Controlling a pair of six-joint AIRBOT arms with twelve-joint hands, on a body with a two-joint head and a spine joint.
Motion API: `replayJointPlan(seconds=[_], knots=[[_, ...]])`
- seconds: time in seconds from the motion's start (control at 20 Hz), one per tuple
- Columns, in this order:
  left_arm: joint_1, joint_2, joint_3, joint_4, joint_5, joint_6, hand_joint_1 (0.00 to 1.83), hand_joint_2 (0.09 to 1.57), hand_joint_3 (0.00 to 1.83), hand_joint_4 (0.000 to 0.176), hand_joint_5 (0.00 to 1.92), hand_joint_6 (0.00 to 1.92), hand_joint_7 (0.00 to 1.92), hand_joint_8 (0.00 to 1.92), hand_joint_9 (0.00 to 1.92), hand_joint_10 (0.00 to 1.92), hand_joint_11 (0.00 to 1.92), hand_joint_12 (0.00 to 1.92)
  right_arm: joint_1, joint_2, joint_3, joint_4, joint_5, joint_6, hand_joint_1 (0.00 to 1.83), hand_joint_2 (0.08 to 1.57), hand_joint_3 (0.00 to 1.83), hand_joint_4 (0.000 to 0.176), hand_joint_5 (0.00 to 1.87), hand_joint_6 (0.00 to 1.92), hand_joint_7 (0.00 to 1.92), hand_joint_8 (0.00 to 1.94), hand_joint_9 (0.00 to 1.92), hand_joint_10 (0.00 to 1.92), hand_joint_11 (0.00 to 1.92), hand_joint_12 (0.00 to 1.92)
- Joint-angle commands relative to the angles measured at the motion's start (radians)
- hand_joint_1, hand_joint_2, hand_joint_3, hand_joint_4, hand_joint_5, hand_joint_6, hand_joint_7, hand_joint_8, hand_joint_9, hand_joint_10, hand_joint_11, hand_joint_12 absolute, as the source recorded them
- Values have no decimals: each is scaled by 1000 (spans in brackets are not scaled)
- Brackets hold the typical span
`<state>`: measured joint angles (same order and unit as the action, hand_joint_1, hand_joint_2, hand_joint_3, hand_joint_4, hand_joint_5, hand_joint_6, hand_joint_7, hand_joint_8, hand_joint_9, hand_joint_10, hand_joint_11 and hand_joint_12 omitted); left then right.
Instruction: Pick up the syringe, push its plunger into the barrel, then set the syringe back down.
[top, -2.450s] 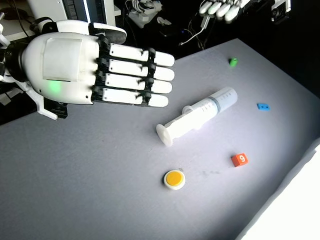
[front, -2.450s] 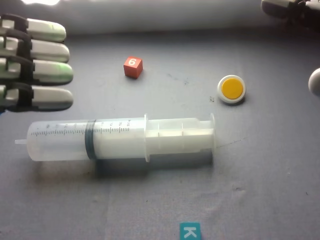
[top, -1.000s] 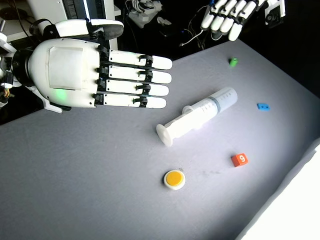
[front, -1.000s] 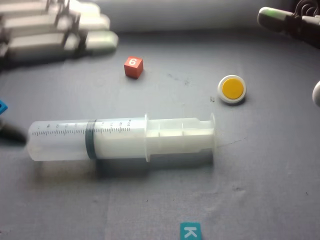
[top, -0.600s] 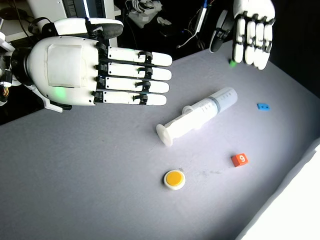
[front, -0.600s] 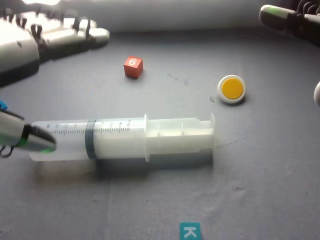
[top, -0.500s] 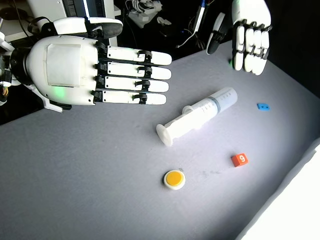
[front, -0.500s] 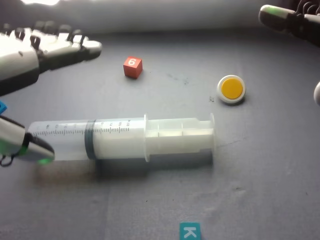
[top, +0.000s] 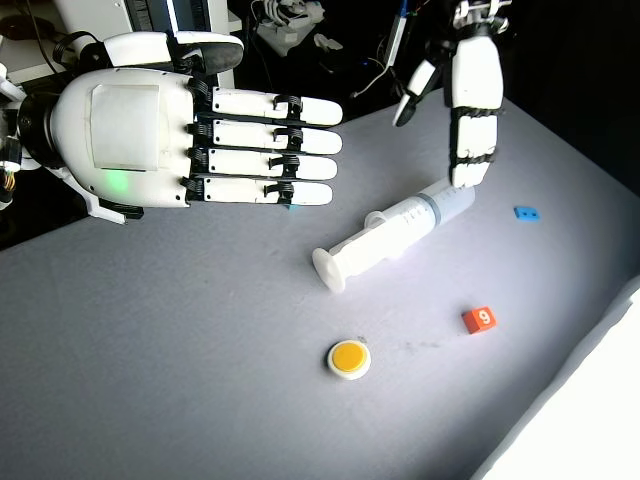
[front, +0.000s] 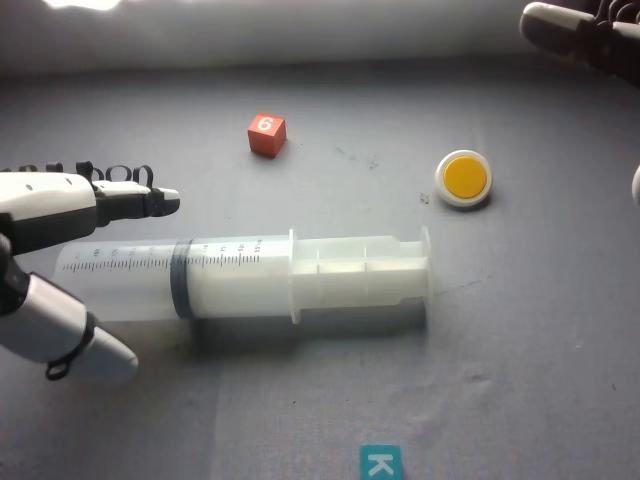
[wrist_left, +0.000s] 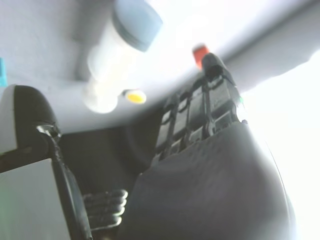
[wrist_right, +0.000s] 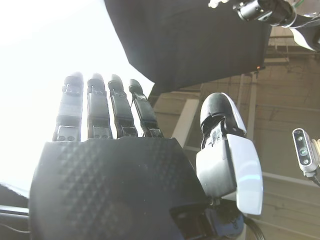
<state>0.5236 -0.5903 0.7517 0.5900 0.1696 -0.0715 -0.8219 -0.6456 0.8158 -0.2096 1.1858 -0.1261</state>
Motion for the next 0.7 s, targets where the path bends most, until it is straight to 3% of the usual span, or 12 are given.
replayJointPlan(seconds=[0.0,0.25,0.5,0.65], knots=[[-2,-17,14,6,-49,-3,1088,904,5,0,5,1,0,0,0,0,0,380,4,3,1,30,133,9,0,1220,0,0,0,0,0,0,0,0,0,0],[14,-134,94,1,-18,-10,1017,913,5,0,32,11,9,3,10,4,0,395,4,3,1,30,148,14,0,1206,0,0,0,0,0,0,0,0,0,0],[11,-188,112,1,-6,-14,999,912,3,0,0,0,0,0,0,0,0,283,3,3,1,30,151,14,0,1217,0,0,0,0,0,0,0,0,0,0],[12,-215,112,1,13,-15,1009,921,3,0,0,0,0,0,0,0,0,331,3,3,1,30,163,15,0,1218,0,0,0,0,0,0,0,0,0,0]])
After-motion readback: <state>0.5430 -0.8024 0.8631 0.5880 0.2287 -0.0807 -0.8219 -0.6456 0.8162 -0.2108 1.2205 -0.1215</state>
